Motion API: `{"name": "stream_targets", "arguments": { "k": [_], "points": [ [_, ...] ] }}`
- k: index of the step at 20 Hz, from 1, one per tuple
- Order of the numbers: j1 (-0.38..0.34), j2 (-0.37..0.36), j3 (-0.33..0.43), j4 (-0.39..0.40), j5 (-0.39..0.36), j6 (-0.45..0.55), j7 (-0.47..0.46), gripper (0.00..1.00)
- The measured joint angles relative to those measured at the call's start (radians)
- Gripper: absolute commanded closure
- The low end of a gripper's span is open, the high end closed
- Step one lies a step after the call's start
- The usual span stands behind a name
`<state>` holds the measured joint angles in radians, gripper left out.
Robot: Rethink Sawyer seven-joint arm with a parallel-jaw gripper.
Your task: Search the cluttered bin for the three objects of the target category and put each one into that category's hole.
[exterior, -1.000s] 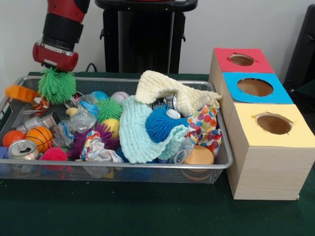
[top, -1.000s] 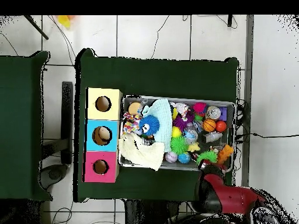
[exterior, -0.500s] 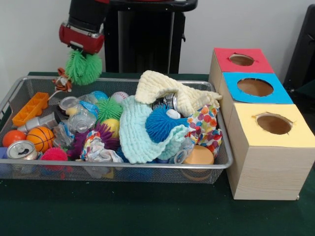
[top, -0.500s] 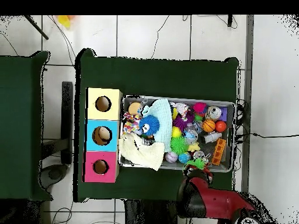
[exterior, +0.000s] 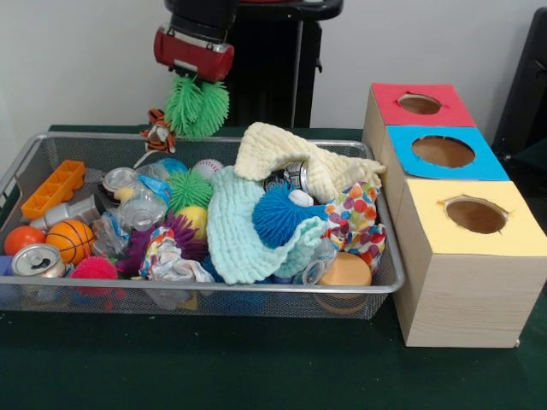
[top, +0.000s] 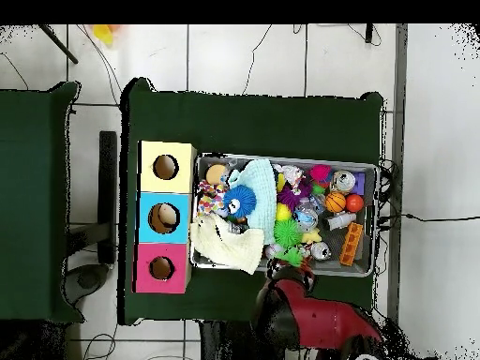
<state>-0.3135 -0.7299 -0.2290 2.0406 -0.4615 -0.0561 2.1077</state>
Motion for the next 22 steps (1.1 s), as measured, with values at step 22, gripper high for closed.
{"name": "stream_targets", "arguments": {
  "k": [22],
  "points": [
    [0.156, -0.100, 0.028, 0.010, 0.130, 0.079, 0.000, 1.00]
  ]
}}
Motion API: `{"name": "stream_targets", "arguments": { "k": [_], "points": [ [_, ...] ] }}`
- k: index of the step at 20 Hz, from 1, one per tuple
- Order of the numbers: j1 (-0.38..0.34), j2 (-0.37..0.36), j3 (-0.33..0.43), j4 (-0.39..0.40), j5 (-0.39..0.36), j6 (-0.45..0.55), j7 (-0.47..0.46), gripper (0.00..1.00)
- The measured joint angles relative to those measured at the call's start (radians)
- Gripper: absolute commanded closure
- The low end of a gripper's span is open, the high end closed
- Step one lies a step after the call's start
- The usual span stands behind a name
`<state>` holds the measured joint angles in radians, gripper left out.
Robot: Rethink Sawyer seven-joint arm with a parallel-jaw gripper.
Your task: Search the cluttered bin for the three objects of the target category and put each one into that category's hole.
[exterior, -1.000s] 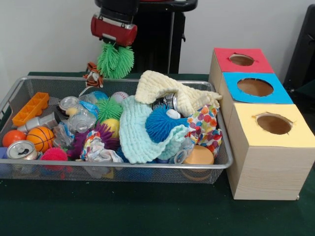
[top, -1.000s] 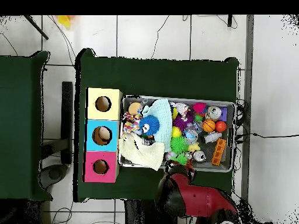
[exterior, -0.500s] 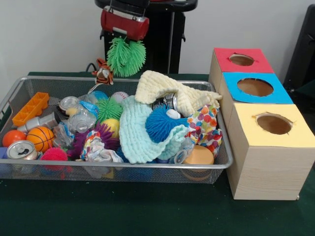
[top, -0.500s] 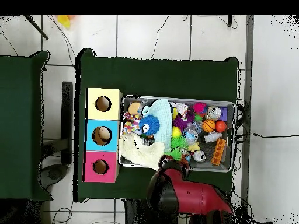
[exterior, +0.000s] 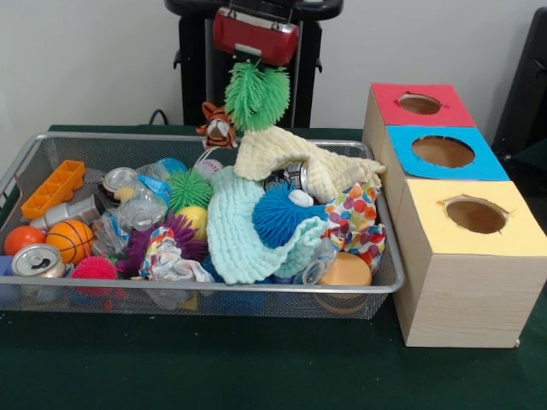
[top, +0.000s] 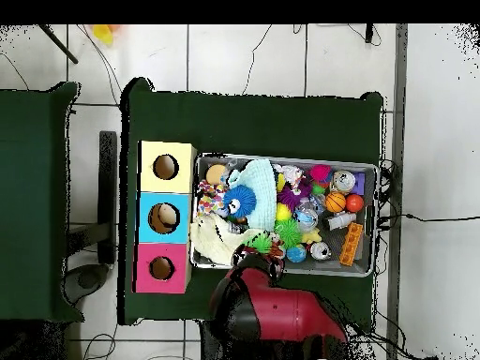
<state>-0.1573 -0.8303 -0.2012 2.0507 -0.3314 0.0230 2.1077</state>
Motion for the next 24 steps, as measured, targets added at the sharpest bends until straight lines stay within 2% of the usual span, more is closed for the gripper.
{"name": "stream_targets", "arguments": {
  "k": [7, 18, 24],
  "points": [
    [0.061, 0.013, -0.011, 0.003, 0.032, 0.000, 0.000, 1.00],
    [0.073, 0.046, -0.016, 0.027, 0.064, -0.008, 0.000, 1.00],
    [0.081, 0.070, -0.032, 0.059, 0.072, -0.055, 0.000, 1.00]
  ]
}}
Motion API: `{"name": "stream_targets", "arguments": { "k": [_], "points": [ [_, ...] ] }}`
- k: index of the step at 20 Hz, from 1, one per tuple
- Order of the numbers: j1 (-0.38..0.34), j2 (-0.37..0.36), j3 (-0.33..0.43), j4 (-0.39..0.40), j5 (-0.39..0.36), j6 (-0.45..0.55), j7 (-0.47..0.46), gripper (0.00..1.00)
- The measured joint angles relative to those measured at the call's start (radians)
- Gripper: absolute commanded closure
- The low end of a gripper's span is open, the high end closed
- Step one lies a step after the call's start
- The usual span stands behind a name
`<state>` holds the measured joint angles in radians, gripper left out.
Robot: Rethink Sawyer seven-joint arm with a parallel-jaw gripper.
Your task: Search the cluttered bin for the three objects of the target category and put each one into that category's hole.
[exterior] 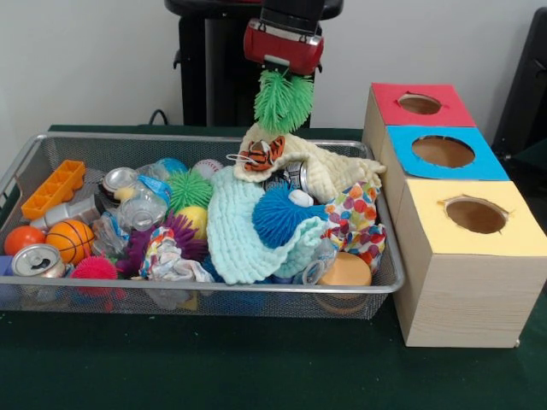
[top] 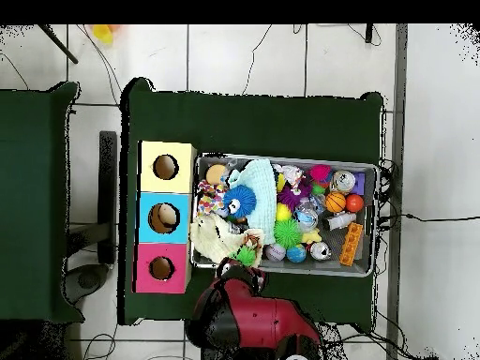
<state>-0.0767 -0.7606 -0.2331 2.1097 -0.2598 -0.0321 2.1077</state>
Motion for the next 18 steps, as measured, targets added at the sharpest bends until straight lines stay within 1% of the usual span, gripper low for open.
{"name": "stream_targets", "arguments": {
  "k": [2, 6, 14, 18],
  "points": [
    [-0.001, 0.012, -0.004, 0.016, 0.000, -0.029, 0.000, 1.00],
    [-0.004, 0.021, -0.006, 0.032, 0.000, -0.052, 0.000, 1.00],
    [-0.009, 0.023, -0.006, 0.041, 0.000, -0.056, 0.000, 1.00],
    [-0.033, 0.022, -0.006, 0.041, 0.000, -0.056, 0.000, 1.00]
  ]
}}
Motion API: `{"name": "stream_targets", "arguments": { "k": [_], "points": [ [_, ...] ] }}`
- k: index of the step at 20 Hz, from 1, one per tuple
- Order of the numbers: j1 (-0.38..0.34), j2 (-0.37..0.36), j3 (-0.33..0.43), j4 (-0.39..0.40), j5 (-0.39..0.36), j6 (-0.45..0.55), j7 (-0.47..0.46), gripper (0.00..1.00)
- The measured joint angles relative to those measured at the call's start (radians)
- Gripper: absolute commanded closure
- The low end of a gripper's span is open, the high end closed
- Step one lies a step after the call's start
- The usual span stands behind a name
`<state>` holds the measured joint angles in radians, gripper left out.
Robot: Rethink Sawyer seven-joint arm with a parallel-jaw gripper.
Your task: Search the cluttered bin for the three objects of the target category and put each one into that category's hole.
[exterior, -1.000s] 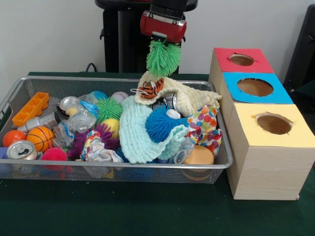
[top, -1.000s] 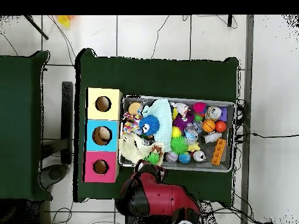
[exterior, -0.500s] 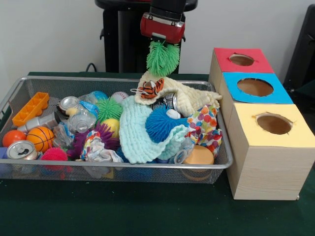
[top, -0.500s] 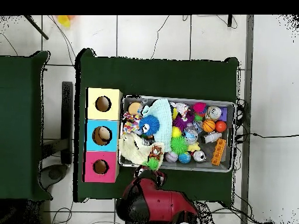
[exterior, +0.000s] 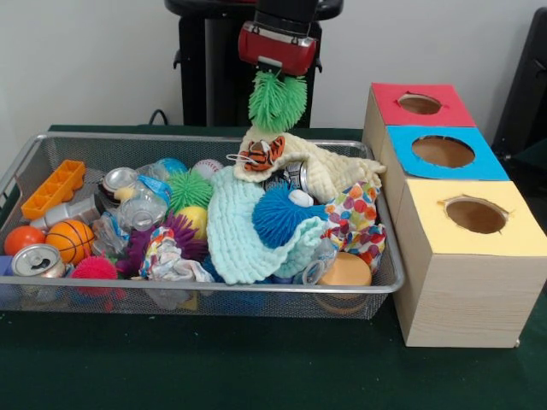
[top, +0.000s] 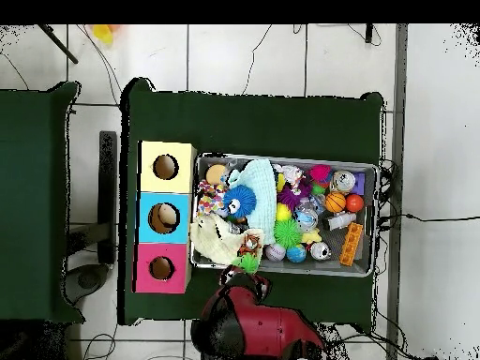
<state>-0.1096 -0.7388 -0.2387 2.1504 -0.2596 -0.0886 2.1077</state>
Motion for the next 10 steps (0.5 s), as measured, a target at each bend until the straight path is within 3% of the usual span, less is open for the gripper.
{"name": "stream_targets", "arguments": {
  "k": [10],
  "points": [
    [-0.126, -0.023, 0.021, -0.002, -0.015, 0.012, 0.000, 1.00]
  ]
}}
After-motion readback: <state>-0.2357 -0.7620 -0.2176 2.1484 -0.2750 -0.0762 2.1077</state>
